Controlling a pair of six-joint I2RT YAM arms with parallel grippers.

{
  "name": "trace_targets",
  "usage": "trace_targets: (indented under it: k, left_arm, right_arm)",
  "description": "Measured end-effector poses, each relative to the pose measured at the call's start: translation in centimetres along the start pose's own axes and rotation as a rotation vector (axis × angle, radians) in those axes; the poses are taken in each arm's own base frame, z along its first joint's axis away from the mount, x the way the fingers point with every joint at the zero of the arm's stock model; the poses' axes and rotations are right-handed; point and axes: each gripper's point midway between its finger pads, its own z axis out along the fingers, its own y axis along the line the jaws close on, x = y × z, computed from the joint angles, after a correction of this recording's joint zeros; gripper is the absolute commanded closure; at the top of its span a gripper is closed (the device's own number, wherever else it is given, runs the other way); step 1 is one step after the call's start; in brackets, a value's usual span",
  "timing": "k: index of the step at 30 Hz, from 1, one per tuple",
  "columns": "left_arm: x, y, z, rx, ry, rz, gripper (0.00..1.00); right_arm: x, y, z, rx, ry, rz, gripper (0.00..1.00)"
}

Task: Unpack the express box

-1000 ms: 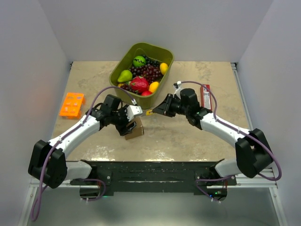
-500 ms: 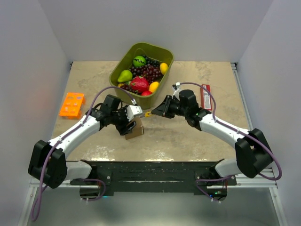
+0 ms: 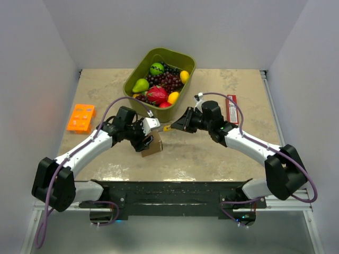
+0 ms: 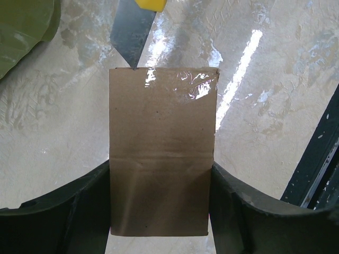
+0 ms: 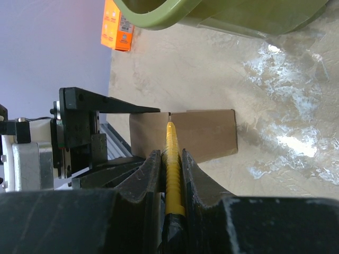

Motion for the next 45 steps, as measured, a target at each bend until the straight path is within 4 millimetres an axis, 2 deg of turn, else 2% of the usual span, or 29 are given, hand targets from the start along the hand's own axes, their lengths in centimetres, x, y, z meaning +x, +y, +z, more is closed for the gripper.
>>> trace_targets:
  k: [3,23,30,32,35,40,45]
  left_arm:
    - [0.1,0.2,-0.1,-0.004,-0.004,-0.019,0.64]
    - [0.1,1.1,-0.1,-0.014,-0.024,-0.073,0.74]
    - [-0.1,0.9,0.0,-0.003,-0.033,-0.081,0.76]
    - [-0.2,1.2,0.0,-0.013,-0.038,-0.09,0.76]
    - [-0.2,1.4,0.0,-0.02,-0.044,-0.099,0.77]
    - [-0.2,1.3,0.1,-0.019,-0.06,-0.093,0.77]
    - [-0.2,1.3,0.1,-0.017,-0.066,-0.09,0.78]
  right_arm:
    - [0.1,-0.2,0.0,0.006,0.006,-0.005,1.0]
    - [1.1,0.0,-0.6,-0.01,0.08,-0.082,1.0]
    - [1.9,0.2,-1.7,-0.001,0.177,-0.16,1.0]
    - [2.9,0.1,-2.5,0.002,0.244,-0.168,1.0]
    - [3.3,-0.8,-4.0,0.045,0.302,-0.17,1.0]
    - [-0.5,-0.7,-4.8,0.07,0.217,-0.197,1.0]
    - [-3.5,0.5,-3.3,0.02,0.09,-0.193,1.0]
